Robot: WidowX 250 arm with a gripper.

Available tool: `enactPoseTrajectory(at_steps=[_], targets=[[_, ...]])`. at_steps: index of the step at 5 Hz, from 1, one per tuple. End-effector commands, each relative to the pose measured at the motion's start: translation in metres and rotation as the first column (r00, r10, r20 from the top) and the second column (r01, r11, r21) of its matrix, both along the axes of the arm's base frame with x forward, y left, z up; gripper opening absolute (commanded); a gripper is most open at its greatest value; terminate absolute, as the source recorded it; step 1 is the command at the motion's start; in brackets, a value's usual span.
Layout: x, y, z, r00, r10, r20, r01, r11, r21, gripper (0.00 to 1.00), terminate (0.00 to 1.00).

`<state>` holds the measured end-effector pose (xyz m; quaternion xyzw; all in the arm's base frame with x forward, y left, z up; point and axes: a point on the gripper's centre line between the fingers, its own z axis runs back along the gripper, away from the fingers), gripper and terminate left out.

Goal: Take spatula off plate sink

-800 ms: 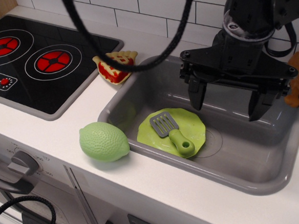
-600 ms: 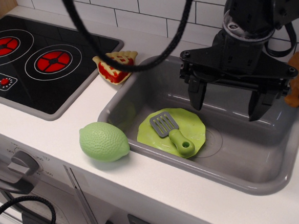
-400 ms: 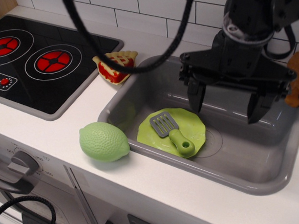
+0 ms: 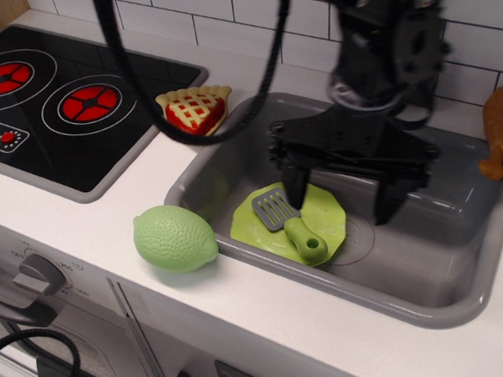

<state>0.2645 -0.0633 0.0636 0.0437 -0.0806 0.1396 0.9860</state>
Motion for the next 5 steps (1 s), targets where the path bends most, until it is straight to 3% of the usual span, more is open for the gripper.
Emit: enactPoseTrajectory(at_steps=[1,2,4,5], targets=[[0.013,0.019,-0.017,0.997,0.015,0.070,-0.015,1.000,-0.011,1.00,0.00],[0.010,0.023,-0.027,0.990,0.110,0.083,-0.108,0.994,-0.031,1.00,0.00],[0.008,0.020,-0.044,0.933,0.343,0.113,-0.339,0.939,-0.049,1.00,0.00],[0.013,0.022,-0.052,0.911,0.403,0.089,-0.398,0.915,-0.070,1.00,0.00]])
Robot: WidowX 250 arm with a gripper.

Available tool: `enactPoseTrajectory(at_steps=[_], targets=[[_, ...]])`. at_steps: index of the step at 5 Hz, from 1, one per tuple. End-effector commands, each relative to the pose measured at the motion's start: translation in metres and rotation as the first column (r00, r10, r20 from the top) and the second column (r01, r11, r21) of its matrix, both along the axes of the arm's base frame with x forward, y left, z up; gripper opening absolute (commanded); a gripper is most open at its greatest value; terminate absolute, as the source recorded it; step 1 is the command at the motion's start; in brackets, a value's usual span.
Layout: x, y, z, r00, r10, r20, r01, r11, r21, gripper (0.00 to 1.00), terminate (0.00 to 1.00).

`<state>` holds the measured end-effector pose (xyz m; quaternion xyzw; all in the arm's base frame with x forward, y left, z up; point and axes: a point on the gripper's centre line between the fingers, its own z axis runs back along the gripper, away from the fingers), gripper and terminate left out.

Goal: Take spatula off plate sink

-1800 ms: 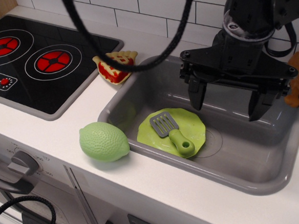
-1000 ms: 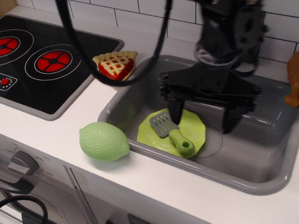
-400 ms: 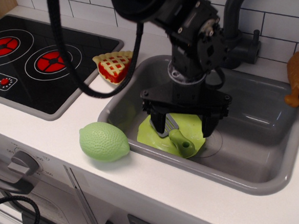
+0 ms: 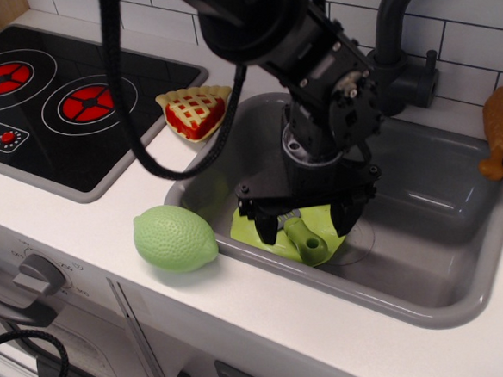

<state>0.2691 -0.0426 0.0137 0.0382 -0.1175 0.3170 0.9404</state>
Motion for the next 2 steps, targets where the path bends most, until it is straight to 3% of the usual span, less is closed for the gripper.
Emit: enactPoseTrajectory(at_steps=[1,2], targets=[[0.0070,0.0032,-0.0041,0.995,0.103,-0.007,-0.104,0.994,-0.047,1.00,0.00],[0.0073,0.0017,-0.0123,0.995,0.102,-0.015,-0.103,0.994,-0.047,1.00,0.00]])
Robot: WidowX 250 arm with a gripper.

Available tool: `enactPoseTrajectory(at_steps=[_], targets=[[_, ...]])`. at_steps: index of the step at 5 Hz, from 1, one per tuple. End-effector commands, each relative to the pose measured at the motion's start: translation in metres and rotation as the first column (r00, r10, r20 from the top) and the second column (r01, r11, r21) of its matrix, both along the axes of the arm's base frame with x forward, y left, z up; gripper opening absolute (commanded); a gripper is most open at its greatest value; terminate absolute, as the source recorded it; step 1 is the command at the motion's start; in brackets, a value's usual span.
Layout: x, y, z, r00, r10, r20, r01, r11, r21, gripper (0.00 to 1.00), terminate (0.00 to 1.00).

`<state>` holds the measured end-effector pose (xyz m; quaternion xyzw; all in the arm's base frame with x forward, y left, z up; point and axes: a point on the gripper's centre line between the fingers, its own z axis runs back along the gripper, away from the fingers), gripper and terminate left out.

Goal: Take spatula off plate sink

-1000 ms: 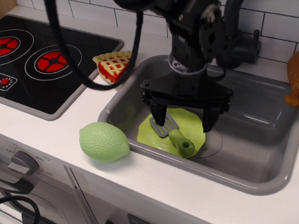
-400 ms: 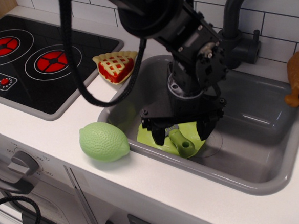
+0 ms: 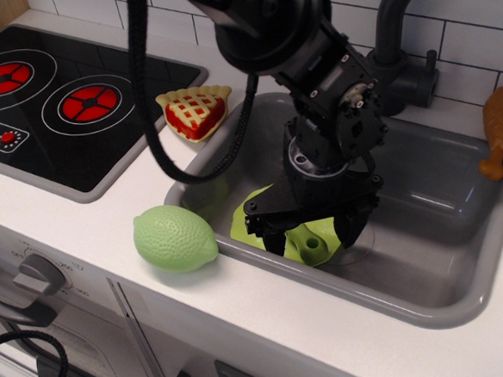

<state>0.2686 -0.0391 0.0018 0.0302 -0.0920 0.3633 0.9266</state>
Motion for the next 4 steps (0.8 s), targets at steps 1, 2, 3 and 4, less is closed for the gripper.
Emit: enactPoseTrajectory(at_steps=[1,2,3,4], targets=[[0.016,-0.007,-0.001,1.000,-0.003,0.009,0.003,1.000,-0.016,1.00,0.00],[0.022,-0.007,0.000,1.000,-0.003,0.017,0.003,1.000,-0.021,0.00,0.00],[0.023,-0.007,0.010,1.000,0.012,0.007,-0.012,1.000,0.007,0.00,0.00],[0.022,-0.005,0.018,1.000,0.020,0.011,-0.020,1.000,0.016,0.00,0.00]])
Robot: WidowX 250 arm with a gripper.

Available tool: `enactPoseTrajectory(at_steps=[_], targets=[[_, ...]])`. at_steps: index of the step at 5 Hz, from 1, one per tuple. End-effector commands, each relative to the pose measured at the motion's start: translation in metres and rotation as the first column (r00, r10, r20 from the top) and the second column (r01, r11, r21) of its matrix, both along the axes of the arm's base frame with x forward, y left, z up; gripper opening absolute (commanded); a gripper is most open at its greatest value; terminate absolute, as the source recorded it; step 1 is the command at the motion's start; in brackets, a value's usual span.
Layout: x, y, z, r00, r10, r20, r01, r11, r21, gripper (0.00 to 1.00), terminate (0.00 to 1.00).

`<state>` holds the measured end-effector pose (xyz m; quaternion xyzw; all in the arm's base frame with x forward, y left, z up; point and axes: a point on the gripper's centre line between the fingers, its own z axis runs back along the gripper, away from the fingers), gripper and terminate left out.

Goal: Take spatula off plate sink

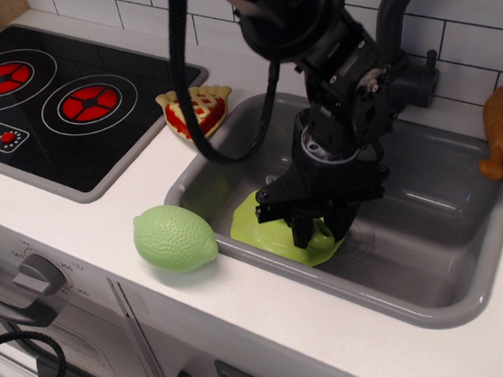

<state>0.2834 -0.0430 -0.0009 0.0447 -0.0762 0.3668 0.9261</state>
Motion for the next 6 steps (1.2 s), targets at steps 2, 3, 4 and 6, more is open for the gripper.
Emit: enactPoseTrajectory(at_steps=[2,3,4,6], targets=[[-0.005,-0.026,0.037,0.937,-0.346,0.060,0.338,0.935,0.112,0.00,0.00],[-0.010,-0.045,0.032,0.822,-0.567,0.059,0.558,0.821,0.121,0.00,0.00],[-0.013,-0.061,0.022,0.702,-0.711,0.021,0.709,0.702,0.060,0.00,0.00],[-0.005,-0.076,0.012,0.697,-0.714,0.074,0.715,0.681,-0.160,0.00,0.00]])
